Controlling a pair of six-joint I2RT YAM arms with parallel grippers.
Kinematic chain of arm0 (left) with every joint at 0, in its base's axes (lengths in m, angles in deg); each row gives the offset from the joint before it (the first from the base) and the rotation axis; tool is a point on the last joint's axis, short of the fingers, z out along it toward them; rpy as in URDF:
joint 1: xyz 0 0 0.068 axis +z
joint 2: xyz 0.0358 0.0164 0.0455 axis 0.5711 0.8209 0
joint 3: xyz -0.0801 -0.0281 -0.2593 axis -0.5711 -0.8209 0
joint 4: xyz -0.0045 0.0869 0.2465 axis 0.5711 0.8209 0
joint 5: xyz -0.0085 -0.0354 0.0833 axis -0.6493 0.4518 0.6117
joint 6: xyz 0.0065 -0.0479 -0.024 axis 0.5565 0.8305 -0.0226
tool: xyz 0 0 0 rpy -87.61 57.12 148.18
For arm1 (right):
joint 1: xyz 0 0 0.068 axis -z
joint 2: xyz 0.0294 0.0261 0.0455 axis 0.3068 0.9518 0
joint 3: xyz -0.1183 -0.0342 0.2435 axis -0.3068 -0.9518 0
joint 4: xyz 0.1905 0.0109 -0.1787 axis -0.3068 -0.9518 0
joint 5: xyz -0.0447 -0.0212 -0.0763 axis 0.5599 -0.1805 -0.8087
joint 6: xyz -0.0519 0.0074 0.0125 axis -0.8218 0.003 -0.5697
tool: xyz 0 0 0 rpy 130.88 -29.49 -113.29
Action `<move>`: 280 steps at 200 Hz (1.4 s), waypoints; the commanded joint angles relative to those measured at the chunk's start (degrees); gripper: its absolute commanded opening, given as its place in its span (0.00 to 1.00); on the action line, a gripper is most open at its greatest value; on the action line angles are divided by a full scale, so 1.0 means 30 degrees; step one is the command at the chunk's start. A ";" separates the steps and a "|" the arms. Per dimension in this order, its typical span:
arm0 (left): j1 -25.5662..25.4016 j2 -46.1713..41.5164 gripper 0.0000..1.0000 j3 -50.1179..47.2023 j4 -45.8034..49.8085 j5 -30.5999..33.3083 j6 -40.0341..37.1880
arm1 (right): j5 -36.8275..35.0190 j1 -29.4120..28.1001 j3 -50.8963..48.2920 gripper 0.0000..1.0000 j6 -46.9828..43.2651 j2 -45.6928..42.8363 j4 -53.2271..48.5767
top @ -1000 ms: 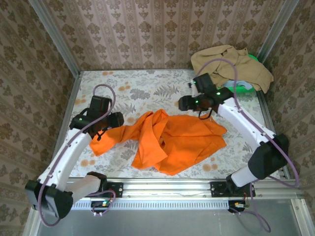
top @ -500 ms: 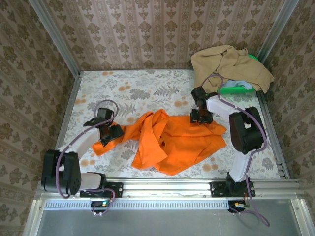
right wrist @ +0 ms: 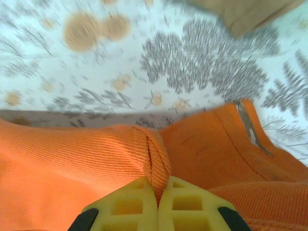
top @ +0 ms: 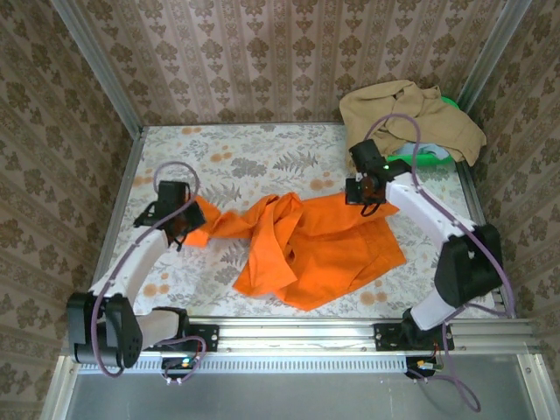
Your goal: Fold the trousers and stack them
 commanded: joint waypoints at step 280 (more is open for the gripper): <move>-0.9361 -0.3280 0.77 -0.3857 0.5985 0.3205 1.1271 | -0.1704 -0.2417 -0.1412 0.58 0.0626 -0.3800 0.1508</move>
